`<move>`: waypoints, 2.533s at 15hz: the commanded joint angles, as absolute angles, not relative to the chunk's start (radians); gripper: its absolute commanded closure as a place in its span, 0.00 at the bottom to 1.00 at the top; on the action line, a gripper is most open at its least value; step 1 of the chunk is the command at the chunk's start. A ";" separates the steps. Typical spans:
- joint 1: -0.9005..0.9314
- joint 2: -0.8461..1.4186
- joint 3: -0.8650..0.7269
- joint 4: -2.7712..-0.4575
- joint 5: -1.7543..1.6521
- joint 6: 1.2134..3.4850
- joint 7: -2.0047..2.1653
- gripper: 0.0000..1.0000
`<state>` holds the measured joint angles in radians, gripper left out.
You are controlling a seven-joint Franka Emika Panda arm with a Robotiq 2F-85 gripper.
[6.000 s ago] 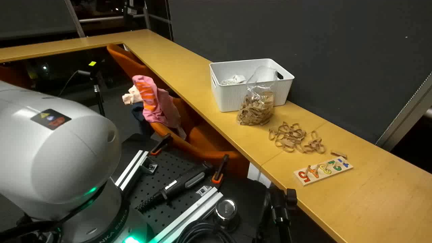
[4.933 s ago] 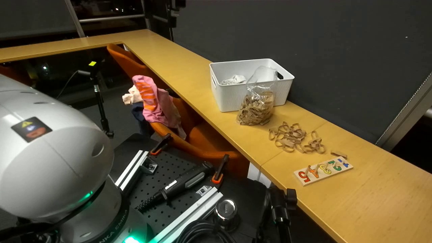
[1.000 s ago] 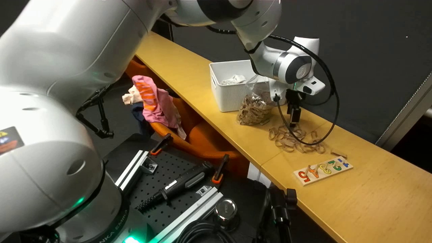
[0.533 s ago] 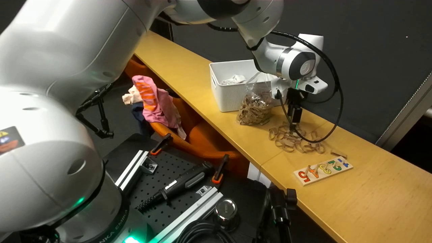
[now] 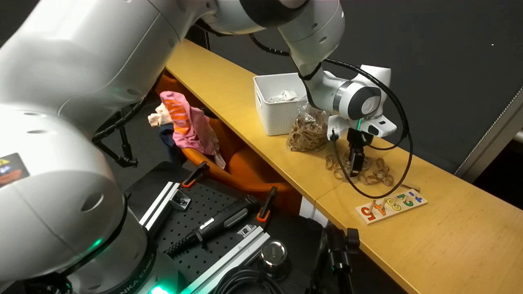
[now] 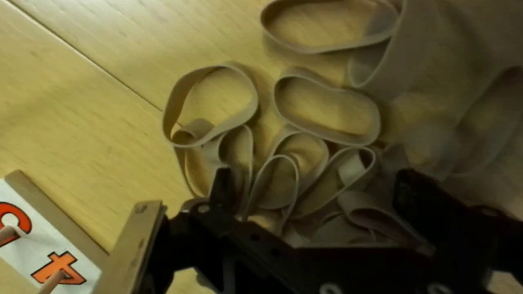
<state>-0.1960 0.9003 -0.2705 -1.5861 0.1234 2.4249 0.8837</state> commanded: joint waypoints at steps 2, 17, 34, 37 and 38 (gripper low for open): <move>-0.162 0.893 -0.295 -1.671 0.135 2.615 0.902 0.28; 0.062 0.638 -0.522 -2.090 0.125 2.984 1.019 0.97; 0.736 0.260 -1.030 -2.484 0.060 3.368 0.861 0.97; 0.826 0.269 -1.095 -2.455 0.063 3.356 0.840 0.97; 0.844 0.279 -1.103 -2.440 0.063 3.352 0.838 0.97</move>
<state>0.7684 0.2897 -1.0482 -2.4587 0.0636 3.3571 0.8710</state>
